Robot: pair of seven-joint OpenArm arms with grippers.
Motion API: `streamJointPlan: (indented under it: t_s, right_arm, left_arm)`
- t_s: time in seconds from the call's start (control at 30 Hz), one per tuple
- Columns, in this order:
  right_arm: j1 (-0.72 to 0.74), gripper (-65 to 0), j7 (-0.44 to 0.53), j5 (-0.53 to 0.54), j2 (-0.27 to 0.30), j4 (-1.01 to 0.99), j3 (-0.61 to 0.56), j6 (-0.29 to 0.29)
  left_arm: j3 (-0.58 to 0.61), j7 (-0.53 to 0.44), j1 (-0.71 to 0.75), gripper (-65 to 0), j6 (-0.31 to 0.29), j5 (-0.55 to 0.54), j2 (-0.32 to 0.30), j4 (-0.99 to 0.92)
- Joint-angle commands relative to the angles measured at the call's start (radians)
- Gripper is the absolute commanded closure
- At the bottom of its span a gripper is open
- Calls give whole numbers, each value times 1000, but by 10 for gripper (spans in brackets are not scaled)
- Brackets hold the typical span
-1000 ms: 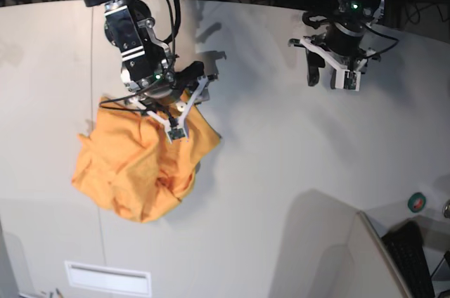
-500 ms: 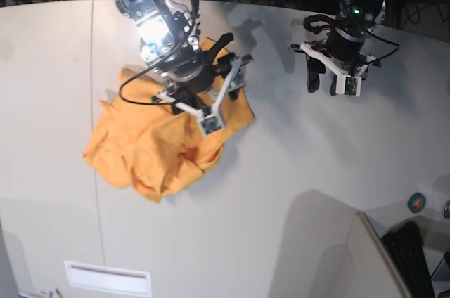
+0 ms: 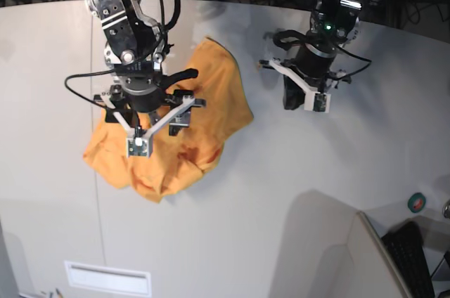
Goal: Layout the t-shirt on the table in an organized manner, then fold the t-shirt properly
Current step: 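Move the right gripper down onto the crumpled orange t-shirt, then grasp the shirt with the right gripper and drag it toward the table edge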
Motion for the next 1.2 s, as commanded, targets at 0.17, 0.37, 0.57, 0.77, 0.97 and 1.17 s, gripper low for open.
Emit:
streamJointPlan:
  t_s: [0.17,0.37,0.57,0.77,0.97,1.17]
  right_arm:
    - [52,-414,28,-9,-5,-58,19,5]
    - [53,-8,88,-11,1,-58,19,72]
    - [146,0,82,-12,6,-62,130,75]
    - [300,0,82,-12,109,-93,71,77]
    - [477,0,87,-14,156,-209,-18,77]
    - [620,0,88,-14,159,-305,-61,77]
  left_arm:
    - [193,-26,-108,0,-2,1,4,-98]
    - [303,-25,-219,0,3,-2,32,-256]
    - [272,-25,-208,0,3,-4,32,-289]
    - [171,-25,-168,0,3,-1,30,-284]
    - [97,-23,-113,0,3,-1,15,-181]
    - [-47,63,-59,0,3,-1,9,-60]
